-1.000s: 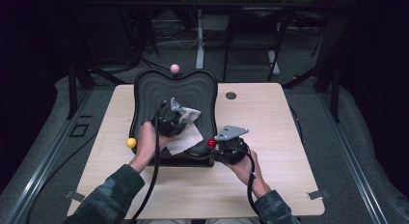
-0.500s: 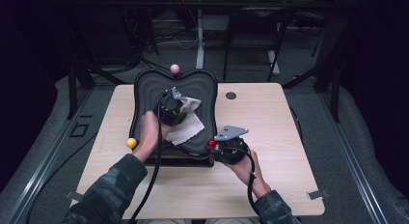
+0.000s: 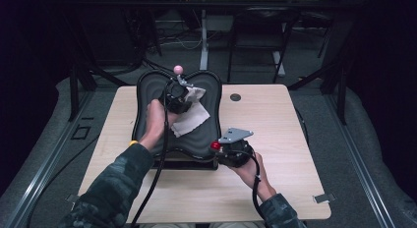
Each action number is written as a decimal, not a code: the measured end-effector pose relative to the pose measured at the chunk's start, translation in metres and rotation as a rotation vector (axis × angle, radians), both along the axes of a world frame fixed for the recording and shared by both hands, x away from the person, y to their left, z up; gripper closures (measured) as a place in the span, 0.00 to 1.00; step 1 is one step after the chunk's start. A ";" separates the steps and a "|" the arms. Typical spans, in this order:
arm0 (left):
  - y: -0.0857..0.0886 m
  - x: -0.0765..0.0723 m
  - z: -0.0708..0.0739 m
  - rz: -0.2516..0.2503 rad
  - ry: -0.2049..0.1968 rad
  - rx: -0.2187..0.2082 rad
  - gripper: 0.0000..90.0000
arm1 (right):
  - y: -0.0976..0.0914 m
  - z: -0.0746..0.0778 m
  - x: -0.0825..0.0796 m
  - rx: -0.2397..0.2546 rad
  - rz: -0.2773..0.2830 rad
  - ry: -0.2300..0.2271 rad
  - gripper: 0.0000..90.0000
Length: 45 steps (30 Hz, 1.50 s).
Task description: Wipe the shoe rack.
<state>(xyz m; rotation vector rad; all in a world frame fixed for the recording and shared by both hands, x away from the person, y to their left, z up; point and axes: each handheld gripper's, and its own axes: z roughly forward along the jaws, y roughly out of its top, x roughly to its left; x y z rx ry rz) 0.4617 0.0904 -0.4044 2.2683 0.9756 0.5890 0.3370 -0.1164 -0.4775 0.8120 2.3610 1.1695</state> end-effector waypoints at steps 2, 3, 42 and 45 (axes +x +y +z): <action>-0.001 0.003 0.002 0.000 -0.003 0.007 0.90 | 0.000 0.000 0.000 0.000 0.000 0.000 0.66; -0.002 0.005 0.003 0.002 -0.006 0.010 0.90 | 0.000 0.000 0.000 -0.001 -0.002 0.001 0.66; -0.021 0.045 0.024 0.045 0.006 0.002 0.90 | 0.000 0.000 0.000 -0.006 0.001 -0.001 0.66; -0.020 0.040 0.022 0.041 0.005 0.006 0.90 | 0.000 0.000 0.000 -0.006 0.000 -0.002 0.66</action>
